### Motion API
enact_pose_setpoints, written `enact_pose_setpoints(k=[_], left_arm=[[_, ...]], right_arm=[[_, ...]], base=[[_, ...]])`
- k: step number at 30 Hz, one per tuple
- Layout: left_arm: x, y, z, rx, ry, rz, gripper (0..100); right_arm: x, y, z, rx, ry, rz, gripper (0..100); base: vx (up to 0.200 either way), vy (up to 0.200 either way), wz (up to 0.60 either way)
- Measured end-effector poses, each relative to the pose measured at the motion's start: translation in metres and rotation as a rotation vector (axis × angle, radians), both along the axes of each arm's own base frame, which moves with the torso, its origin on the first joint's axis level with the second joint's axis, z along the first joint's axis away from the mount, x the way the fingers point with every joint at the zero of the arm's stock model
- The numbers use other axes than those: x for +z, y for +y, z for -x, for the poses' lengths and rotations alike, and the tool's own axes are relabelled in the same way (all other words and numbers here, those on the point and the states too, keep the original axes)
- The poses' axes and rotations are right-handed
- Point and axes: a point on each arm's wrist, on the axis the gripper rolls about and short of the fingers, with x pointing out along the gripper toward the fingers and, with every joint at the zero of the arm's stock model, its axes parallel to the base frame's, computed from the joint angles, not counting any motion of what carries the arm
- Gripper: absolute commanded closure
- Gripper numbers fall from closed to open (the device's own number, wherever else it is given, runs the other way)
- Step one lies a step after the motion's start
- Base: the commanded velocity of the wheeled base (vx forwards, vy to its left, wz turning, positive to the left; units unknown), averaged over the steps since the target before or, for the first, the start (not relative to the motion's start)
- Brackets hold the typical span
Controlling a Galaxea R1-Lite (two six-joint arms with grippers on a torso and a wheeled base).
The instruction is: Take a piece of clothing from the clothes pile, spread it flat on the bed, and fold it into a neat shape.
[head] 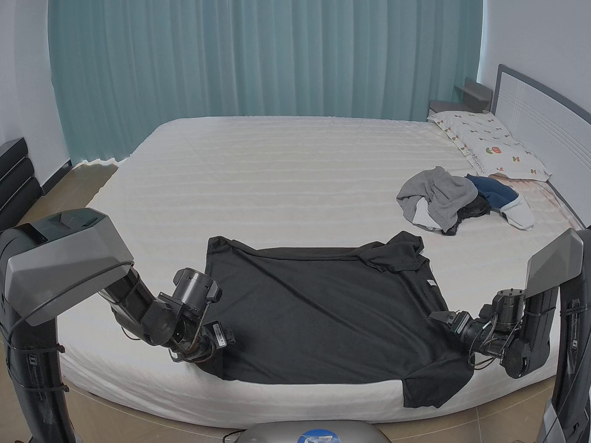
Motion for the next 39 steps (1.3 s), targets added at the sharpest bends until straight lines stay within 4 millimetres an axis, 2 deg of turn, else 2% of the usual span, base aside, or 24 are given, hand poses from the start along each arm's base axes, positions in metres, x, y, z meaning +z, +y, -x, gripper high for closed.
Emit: enact_pose_setpoints(k=[6,11,19,27,34,39], left_arm=[[-0.005,0.000,0.006,0.001,0.018,-0.025,100],[-0.011,0.008,0.016,0.006,0.056,-0.051,100],[-0.009,0.024,0.024,0.038,0.065,-0.119,100],[-0.011,0.026,0.028,0.037,0.079,-0.120,100],[-0.011,0.026,0.028,0.035,0.078,-0.115,100],[-0.011,0.024,0.025,0.036,0.050,-0.104,100]], right_arm=[[0.000,0.000,0.000,-0.001,0.000,0.000,0],[0.000,0.000,0.000,-0.001,0.000,0.000,0],[0.000,0.000,0.000,0.000,0.001,-0.001,0],[0.000,-0.001,0.000,-0.001,0.000,-0.002,0],[0.008,-0.003,0.013,0.024,0.003,0.047,0],[0.016,-0.009,0.027,0.097,-0.027,0.180,0]], base=[[0.000,0.000,0.00],[0.000,0.000,0.00],[0.000,0.000,0.00],[0.000,0.000,0.00],[0.000,0.000,0.00],[0.000,0.000,0.00]])
